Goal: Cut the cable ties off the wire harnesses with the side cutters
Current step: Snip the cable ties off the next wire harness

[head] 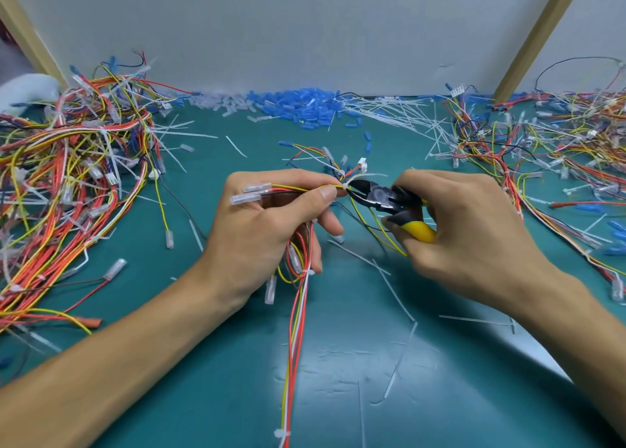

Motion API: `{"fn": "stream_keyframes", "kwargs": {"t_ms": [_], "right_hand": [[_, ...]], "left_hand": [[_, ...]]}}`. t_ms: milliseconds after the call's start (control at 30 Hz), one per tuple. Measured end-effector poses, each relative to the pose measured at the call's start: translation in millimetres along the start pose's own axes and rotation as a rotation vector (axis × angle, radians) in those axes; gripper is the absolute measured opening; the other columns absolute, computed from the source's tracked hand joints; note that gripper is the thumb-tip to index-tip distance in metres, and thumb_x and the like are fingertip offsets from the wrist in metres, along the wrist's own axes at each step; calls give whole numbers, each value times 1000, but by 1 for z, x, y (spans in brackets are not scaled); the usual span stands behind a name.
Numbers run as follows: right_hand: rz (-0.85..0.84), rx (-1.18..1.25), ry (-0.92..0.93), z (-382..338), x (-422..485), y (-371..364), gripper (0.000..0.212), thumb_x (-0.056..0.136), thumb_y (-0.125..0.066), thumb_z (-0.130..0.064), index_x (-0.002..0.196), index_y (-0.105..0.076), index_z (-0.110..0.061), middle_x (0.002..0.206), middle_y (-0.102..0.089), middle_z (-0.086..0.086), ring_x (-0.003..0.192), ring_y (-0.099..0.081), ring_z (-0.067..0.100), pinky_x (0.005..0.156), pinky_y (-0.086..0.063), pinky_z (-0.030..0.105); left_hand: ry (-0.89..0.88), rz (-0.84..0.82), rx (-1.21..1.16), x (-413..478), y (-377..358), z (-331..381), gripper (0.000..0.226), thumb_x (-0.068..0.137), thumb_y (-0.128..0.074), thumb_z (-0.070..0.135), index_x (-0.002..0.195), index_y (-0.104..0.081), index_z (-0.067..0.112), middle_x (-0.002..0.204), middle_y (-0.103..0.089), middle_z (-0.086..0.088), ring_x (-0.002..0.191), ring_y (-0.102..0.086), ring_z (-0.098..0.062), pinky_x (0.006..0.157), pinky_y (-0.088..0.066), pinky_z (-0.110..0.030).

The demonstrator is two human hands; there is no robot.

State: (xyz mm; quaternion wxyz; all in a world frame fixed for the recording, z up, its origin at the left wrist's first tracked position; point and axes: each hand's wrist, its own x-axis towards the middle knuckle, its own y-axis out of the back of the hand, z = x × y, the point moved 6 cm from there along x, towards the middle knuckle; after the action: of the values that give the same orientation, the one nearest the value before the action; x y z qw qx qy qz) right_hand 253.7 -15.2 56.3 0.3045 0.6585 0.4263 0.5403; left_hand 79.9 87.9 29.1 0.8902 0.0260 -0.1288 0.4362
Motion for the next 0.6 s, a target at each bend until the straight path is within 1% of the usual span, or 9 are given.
{"fn": "stream_keyframes", "kwargs": {"t_ms": [100, 233, 367, 467, 533, 600], "right_hand": [[13, 18, 7, 0, 0, 1, 16, 80, -69, -24, 85, -54, -25, 71, -52, -8, 66, -46, 29, 58, -49, 46], [23, 27, 8, 0, 1, 1, 15, 82, -70, -25, 86, -55, -24, 70, -52, -9, 66, -46, 27, 57, -49, 45], [34, 49, 24, 1, 1, 2, 19, 83, -74, -21, 85, -55, -25, 68, -49, -14, 64, -43, 22, 56, -46, 42], [46, 67, 35, 1, 1, 2, 15, 85, -72, -23, 85, -56, -25, 69, -50, -14, 64, -46, 23, 56, -47, 42], [66, 79, 40, 2, 1, 4, 16, 86, -74, -19, 85, -58, -23, 70, -50, -14, 64, -46, 23, 56, -45, 40], [83, 90, 52, 3, 2, 6, 17, 86, -76, -15, 86, -60, -20, 71, -51, -13, 65, -46, 19, 57, -43, 38]], "left_hand": [[-1, 4, -14, 0, 1, 0, 11, 95, -68, 7, 96, -78, 5, 71, -71, -22, 33, -55, -34, 39, -43, -27], [3, -3, -25, 0, 0, 0, 11, 95, -68, 8, 97, -78, 4, 72, -71, -23, 34, -55, -34, 40, -43, -27], [-1, -1, -43, 0, 0, 0, 11, 95, -67, 7, 97, -78, 4, 71, -71, -22, 34, -55, -34, 39, -43, -26], [-2, -3, -52, 0, 0, 0, 11, 96, -67, 7, 97, -78, 5, 71, -71, -22, 34, -55, -33, 40, -43, -26], [-11, -21, -58, -1, -2, 2, 12, 96, -67, 8, 97, -79, 6, 71, -71, -21, 34, -56, -34, 40, -44, -26], [-28, -41, -69, -1, -2, 3, 12, 96, -67, 9, 97, -80, 8, 72, -71, -21, 34, -56, -34, 40, -44, -27]]}}
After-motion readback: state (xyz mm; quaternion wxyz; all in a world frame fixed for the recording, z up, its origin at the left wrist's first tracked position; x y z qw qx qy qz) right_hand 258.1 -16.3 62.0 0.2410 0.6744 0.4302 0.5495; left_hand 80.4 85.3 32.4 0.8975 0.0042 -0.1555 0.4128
